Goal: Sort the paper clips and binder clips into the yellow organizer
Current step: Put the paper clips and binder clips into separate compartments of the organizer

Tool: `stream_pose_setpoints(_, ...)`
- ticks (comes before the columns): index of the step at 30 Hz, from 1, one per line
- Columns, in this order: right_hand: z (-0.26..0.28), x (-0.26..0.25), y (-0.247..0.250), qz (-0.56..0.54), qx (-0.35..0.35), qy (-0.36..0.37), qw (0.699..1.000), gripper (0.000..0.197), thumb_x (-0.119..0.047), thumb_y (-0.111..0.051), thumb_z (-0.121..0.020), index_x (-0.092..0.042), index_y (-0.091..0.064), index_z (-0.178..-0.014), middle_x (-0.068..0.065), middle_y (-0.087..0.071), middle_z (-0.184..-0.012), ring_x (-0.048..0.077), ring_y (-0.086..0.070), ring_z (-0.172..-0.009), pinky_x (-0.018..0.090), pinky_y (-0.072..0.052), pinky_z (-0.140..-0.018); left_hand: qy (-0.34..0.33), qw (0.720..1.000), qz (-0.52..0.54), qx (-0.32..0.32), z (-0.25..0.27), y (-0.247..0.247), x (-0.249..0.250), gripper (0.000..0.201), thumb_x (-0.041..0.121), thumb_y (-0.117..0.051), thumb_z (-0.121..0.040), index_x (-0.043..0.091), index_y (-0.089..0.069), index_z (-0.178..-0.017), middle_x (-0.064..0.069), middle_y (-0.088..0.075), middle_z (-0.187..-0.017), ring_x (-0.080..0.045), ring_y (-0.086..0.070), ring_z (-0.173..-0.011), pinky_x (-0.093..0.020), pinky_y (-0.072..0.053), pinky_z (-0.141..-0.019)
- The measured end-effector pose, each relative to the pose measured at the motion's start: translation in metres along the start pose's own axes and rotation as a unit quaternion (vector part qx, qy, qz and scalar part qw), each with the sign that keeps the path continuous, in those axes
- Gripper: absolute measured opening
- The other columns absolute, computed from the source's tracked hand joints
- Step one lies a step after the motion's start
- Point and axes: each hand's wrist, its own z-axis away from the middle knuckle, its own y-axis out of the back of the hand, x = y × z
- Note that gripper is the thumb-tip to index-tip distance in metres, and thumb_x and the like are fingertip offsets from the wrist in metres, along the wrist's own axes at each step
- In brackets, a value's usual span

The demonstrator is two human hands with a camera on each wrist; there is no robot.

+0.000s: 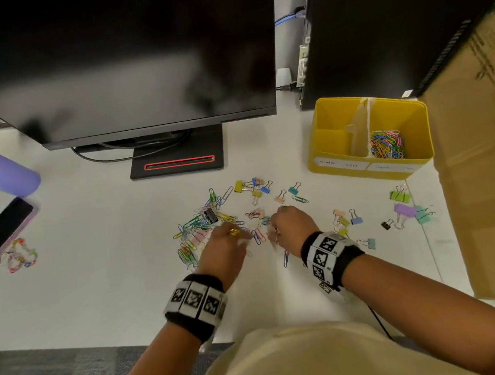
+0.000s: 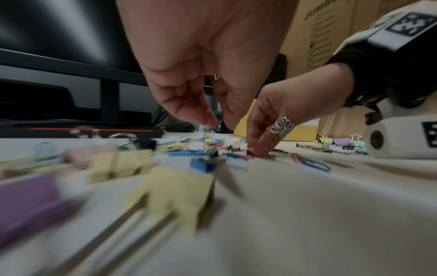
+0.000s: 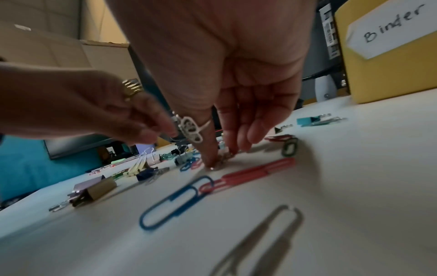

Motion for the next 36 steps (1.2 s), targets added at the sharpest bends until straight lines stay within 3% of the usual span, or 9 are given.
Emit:
stream_pose_setpoints(6,0.011,0.023,0.013,-0.108,0.051,-0.059,0.991,0.02,-0.022,-0.064,-0.08,-0.007,-0.066,-0.092,0.011,-0.061,-0.098,0.026,-0.06,-0.09,0.032,-0.051,-0.082,-0.039,0.987,-0.101,-0.118,-0.056,-0.009,0.03,0.042,0.015,-0.056,-0.089,0.018,-0.05,-0.131,-0.007,-0.047,-0.131,-0.024,-0.047,-0.123,-0.038,-0.046,-0.101)
stream_pose_setpoints(9,0.017,0.056,0.034,-0.078,0.104,-0.117,0.985,0.022,-0.019,-0.064,-0.08,-0.004,-0.065,-0.096,0.015,-0.061,-0.099,0.028,-0.058,-0.092,0.027,-0.044,-0.078,-0.018,0.975,-0.149,-0.166,-0.067,-0.015,0.032,0.039,0.01,-0.057,-0.089,0.012,-0.052,-0.128,-0.011,-0.045,-0.13,-0.027,-0.048,-0.119,-0.04,-0.05,-0.096)
stream_pose_setpoints(13,0.012,0.08,0.044,-0.021,0.072,-0.151,0.986,0.021,-0.008,-0.052,-0.083,-0.001,-0.061,-0.101,0.016,-0.059,-0.106,0.032,-0.057,-0.101,0.027,-0.043,-0.074,-0.005,0.972,-0.121,-0.2,-0.075,-0.021,0.028,0.027,-0.001,-0.049,-0.089,-0.001,-0.05,-0.117,-0.018,-0.049,-0.126,-0.032,-0.059,-0.106,-0.044,-0.053,-0.089)
stream_pose_setpoints(17,-0.001,0.063,0.045,0.001,0.107,-0.056,0.993,0.028,-0.009,-0.05,-0.088,-0.007,-0.058,-0.115,0.016,-0.056,-0.116,0.031,-0.051,-0.111,0.035,-0.046,-0.089,0.008,0.978,-0.066,-0.2,-0.082,-0.021,0.036,0.024,-0.004,-0.04,-0.09,0.002,-0.051,-0.111,-0.018,-0.053,-0.119,-0.03,-0.06,-0.101,-0.031,-0.051,-0.085)
stream_pose_setpoints(20,-0.021,0.047,0.042,0.006,0.054,0.033,0.998,0.037,0.007,-0.044,-0.083,-0.009,-0.062,-0.112,0.015,-0.06,-0.114,0.031,-0.051,-0.11,0.033,-0.042,-0.091,0.038,0.979,-0.032,-0.197,-0.087,-0.023,0.038,0.03,-0.004,-0.044,-0.091,-0.005,-0.05,-0.12,-0.011,-0.054,-0.107,-0.033,-0.056,-0.111,-0.014,-0.051,-0.085)
stream_pose_setpoints(24,-0.039,0.043,0.034,0.067,-0.01,0.093,0.993,0.042,0.005,-0.043,-0.084,-0.011,-0.056,-0.121,0.01,-0.059,-0.124,0.029,-0.048,-0.113,0.037,-0.043,-0.093,0.028,0.979,-0.035,-0.197,-0.094,-0.015,0.039,0.03,0.002,-0.046,-0.093,-0.006,-0.052,-0.121,-0.02,-0.047,-0.132,-0.032,-0.053,-0.116,-0.034,-0.046,-0.096)
stream_pose_setpoints(30,-0.043,0.061,0.045,0.109,0.052,0.009,0.993,0.046,0.003,-0.042,-0.084,-0.003,-0.042,-0.129,0.017,-0.049,-0.133,0.032,-0.04,-0.124,0.039,-0.036,-0.105,-0.018,0.982,0.008,-0.188,-0.113,-0.008,0.038,0.016,-0.005,-0.044,-0.09,0.005,-0.056,-0.088,-0.013,-0.055,-0.102,-0.024,-0.057,-0.097,-0.013,-0.046,-0.076)
stream_pose_setpoints(33,-0.036,0.057,0.046,0.063,0.095,0.066,0.991,0.044,0.008,-0.052,-0.076,-0.001,-0.054,-0.119,0.022,-0.057,-0.123,0.038,-0.049,-0.116,0.042,-0.039,-0.102,-0.057,0.986,0.011,-0.156,-0.121,-0.002,0.033,0.033,0.0,-0.056,-0.087,0.007,-0.059,-0.119,-0.01,-0.053,-0.129,-0.022,-0.052,-0.118,-0.026,-0.04,-0.105)
stream_pose_setpoints(36,-0.024,0.052,0.041,0.014,0.11,0.133,0.985,0.038,0.014,-0.058,-0.067,0.0,-0.065,-0.102,0.021,-0.066,-0.103,0.038,-0.06,-0.099,0.038,-0.051,-0.084,-0.069,0.992,0.041,-0.098,-0.119,0.016,0.025,0.04,-0.001,-0.061,-0.084,0.013,-0.059,-0.122,-0.005,-0.054,-0.129,-0.019,-0.055,-0.115,-0.022,-0.04,-0.101)
